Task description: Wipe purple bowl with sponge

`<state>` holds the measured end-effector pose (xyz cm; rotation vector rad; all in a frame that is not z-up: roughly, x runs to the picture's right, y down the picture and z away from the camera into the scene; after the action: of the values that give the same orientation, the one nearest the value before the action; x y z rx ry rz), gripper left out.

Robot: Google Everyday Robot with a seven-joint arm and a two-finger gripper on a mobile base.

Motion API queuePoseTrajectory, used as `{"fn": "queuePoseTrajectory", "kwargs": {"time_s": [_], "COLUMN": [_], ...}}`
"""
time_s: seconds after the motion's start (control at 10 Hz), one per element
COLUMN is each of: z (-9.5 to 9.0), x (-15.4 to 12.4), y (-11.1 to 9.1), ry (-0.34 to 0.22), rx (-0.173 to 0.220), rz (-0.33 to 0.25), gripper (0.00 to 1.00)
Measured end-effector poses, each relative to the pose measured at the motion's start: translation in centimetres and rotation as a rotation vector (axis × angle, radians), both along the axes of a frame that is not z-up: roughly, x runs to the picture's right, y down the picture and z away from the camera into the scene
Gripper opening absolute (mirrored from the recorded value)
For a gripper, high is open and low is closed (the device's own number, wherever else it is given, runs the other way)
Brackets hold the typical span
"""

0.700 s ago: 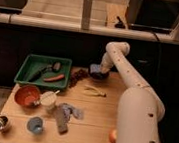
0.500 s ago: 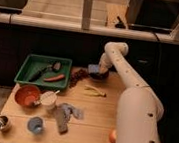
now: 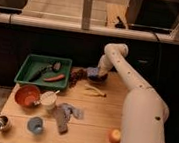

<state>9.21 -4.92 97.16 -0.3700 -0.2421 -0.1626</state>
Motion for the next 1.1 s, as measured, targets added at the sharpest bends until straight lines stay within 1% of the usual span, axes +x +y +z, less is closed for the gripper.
{"fn": "queuePoseTrajectory", "kwargs": {"time_s": [0.4, 0.6, 0.7, 0.9, 1.0, 1.1], "z": [-2.4, -3.0, -3.2, -3.2, -3.0, -2.4], "x": [1.7, 3.3, 4.4, 5.7, 6.1, 5.7], "y": [0.7, 1.1, 1.0, 0.2, -0.3, -1.2], "ry": [0.056, 0.101, 0.132, 0.162, 0.172, 0.171], "rx": [-0.002, -0.007, -0.005, 0.005, 0.013, 0.023], "rz": [-0.042, -0.058, -0.059, -0.056, -0.048, -0.042], "gripper": [0.0, 0.0, 0.0, 0.0, 0.0, 0.0]}}
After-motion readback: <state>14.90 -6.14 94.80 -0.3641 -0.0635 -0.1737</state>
